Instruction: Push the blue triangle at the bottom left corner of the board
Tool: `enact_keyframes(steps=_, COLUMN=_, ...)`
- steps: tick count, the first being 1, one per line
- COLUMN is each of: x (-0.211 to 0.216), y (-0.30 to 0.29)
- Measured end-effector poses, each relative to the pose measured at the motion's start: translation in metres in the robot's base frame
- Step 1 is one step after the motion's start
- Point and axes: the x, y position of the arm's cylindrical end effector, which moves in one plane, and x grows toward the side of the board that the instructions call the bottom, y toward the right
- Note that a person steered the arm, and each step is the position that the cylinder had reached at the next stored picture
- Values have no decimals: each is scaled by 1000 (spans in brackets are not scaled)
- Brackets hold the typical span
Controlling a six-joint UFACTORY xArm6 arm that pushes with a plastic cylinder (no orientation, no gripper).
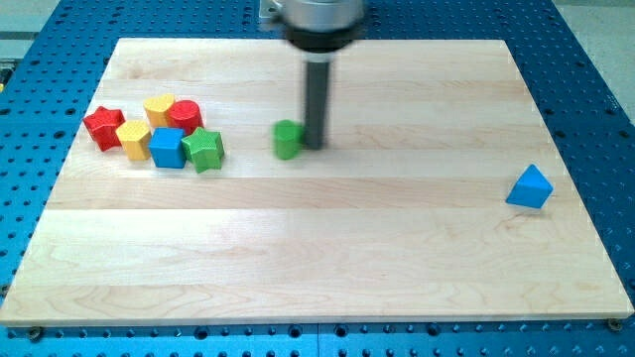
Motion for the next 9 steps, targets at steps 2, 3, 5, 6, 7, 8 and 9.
enact_keyframes(steps=2, x=33, y=32)
enact_keyframes(steps=3, x=22, y=146)
enact_keyframes(steps=5, x=24, y=355)
enact_keyframes(steps=6, x=59, y=318)
enact_keyframes(steps=7, x=87, y=292)
enact_keyframes(steps=8, x=94, y=279)
enact_keyframes(steps=9, x=137, y=235)
